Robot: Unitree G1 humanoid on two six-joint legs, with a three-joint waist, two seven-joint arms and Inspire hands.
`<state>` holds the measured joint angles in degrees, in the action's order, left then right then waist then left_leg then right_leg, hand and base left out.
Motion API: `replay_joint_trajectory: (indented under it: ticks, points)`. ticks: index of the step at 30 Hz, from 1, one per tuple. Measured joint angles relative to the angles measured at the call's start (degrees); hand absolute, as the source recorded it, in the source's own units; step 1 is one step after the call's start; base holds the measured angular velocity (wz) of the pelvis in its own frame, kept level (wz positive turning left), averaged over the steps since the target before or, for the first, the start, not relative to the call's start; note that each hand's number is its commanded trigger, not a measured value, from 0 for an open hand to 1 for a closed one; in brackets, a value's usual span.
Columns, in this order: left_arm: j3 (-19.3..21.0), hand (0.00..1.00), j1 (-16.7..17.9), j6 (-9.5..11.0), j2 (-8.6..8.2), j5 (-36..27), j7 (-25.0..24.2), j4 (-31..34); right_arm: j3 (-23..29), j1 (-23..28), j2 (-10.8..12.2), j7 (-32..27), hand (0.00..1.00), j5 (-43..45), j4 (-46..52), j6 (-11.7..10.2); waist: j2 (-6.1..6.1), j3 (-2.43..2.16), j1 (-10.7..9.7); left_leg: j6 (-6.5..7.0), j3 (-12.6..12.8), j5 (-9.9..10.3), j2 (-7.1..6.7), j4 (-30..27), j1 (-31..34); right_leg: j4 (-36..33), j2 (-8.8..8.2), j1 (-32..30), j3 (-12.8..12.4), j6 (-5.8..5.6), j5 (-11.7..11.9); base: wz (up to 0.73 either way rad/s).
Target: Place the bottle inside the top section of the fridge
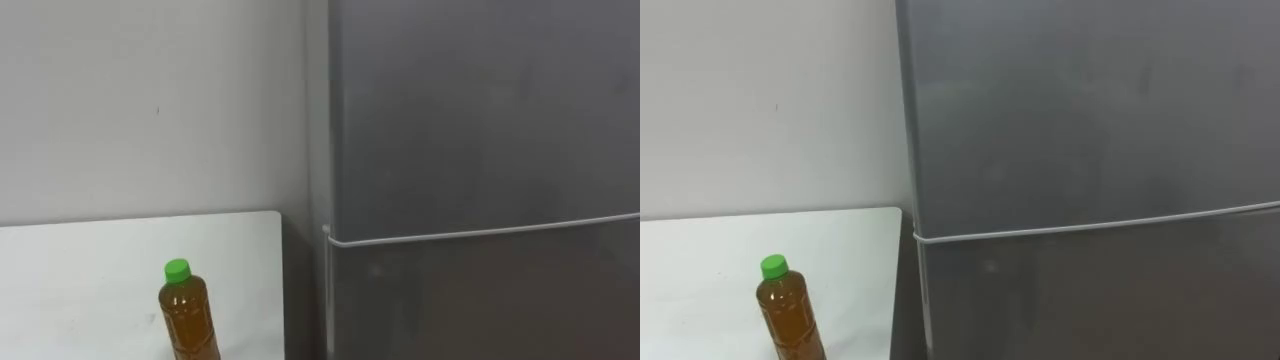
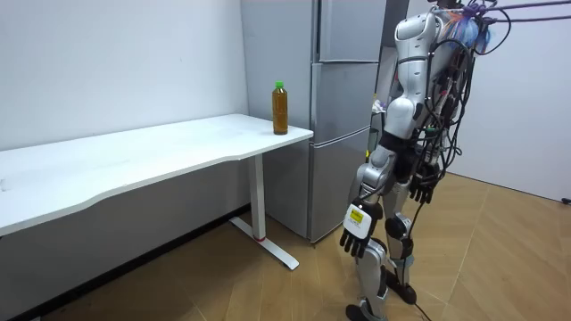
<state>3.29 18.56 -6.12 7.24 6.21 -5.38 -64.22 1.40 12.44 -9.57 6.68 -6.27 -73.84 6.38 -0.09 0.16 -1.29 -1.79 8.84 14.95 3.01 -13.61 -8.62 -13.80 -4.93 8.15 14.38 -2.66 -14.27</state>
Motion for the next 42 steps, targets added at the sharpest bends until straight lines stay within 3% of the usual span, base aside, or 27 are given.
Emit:
replay_joint_trajectory:
  ticks: [18, 21, 23, 27, 29, 32, 34, 37, 40, 42]
  points:
    - [1.15, 0.00, -0.03, -0.04, -0.01, -0.11, 1.20, -0.06, 0.11, 0.01, 0.03, 0.26, 0.00, 0.56, 0.03, 0.00, 0.32, -0.01, 0.03, 0.00, 0.00, 0.01, 0.02, 0.21, 0.01, 0.01, 0.05, -0.06, -0.05, 0.00, 0.01, 0.00]
    - [1.86, 0.00, -0.04, 0.01, -0.01, -3.20, 3.00, -0.59, -0.06, 0.08, -0.08, 0.24, 0.00, -0.63, -0.20, 0.03, 0.54, -0.02, 0.24, 0.00, -0.03, 0.01, 0.02, 0.42, -0.07, -0.04, 0.12, -0.11, -0.05, 0.00, 0.00, 0.00]
    - [3.21, 0.00, 0.12, 0.05, -0.03, -5.61, 4.46, -0.47, -0.03, 0.08, -0.07, 0.26, 0.00, -0.66, -0.26, 0.01, 0.71, -0.03, 0.26, 0.00, -0.09, 0.01, 0.04, 0.44, -0.06, 0.02, 0.16, -0.10, 0.03, 0.01, 0.01, 0.00]
    - [9.76, 0.00, -0.03, 0.34, 0.00, -12.49, 9.05, 2.25, 2.28, 0.18, -0.18, -0.76, 0.00, -0.67, -0.25, -0.02, 1.29, -0.01, 0.36, -0.01, -0.21, 0.02, 0.05, 0.53, 0.07, -0.05, 0.14, -0.24, 0.28, 0.02, 0.00, 0.00]
    - [13.62, 0.00, -0.51, 1.02, 0.01, -15.75, 13.09, 6.98, 2.43, 0.09, -0.40, -1.38, 0.00, -0.30, -0.20, -0.06, 1.68, -0.04, 0.74, -0.02, -0.22, 0.02, 0.05, 0.53, 0.48, -0.38, 0.13, -0.75, 0.23, 0.05, -0.01, 0.00]
    - [15.44, 0.00, -1.86, 3.21, 0.03, -17.70, 16.78, 12.41, 3.67, 0.19, -0.62, -2.11, 0.00, 0.36, -0.02, -0.34, 2.17, -0.03, 1.48, -0.01, -0.23, 0.01, 0.02, 0.36, 0.83, -0.69, 0.04, -1.10, 0.18, 0.05, -0.01, 0.00]
    - [15.95, 0.00, -2.25, 6.36, 0.04, -21.12, 19.41, 18.57, 4.98, 0.68, -0.92, -2.20, 0.00, 1.26, 0.50, -0.93, 2.68, 0.00, 1.60, -0.01, -0.21, 0.01, -0.03, 0.36, 0.84, -0.87, -0.05, -1.16, 0.17, 0.05, -0.01, 0.00]
    - [16.77, 0.00, -2.85, 7.95, 0.10, -25.49, 22.29, 28.64, 5.00, 1.04, -1.38, -2.20, 0.00, 1.16, 0.50, -2.10, 2.98, -0.06, 1.91, 0.00, -0.17, 0.00, -0.07, 0.45, 0.91, -1.12, -0.06, -1.37, -0.04, 0.04, -0.02, 0.00]
    - [18.91, 0.00, -4.38, 9.05, 0.21, -25.87, 25.40, 37.84, 6.55, 1.33, -1.40, -2.25, 0.00, 1.88, 0.47, -2.71, 3.53, -0.37, 2.31, -0.01, -0.11, -0.01, -0.07, 0.85, 0.83, -1.06, -0.01, -1.57, -0.05, 0.03, -0.02, -0.01]
    - [20.39, 0.00, -5.58, 9.78, 0.70, -25.87, 27.57, 43.15, 7.89, 2.11, -1.42, -2.36, 0.00, 2.03, 0.80, -3.17, 3.56, -0.32, 3.18, -0.01, 0.26, -0.01, -0.07, 0.93, 0.44, -1.11, -0.04, -1.66, -0.25, 0.04, -0.02, -0.09]
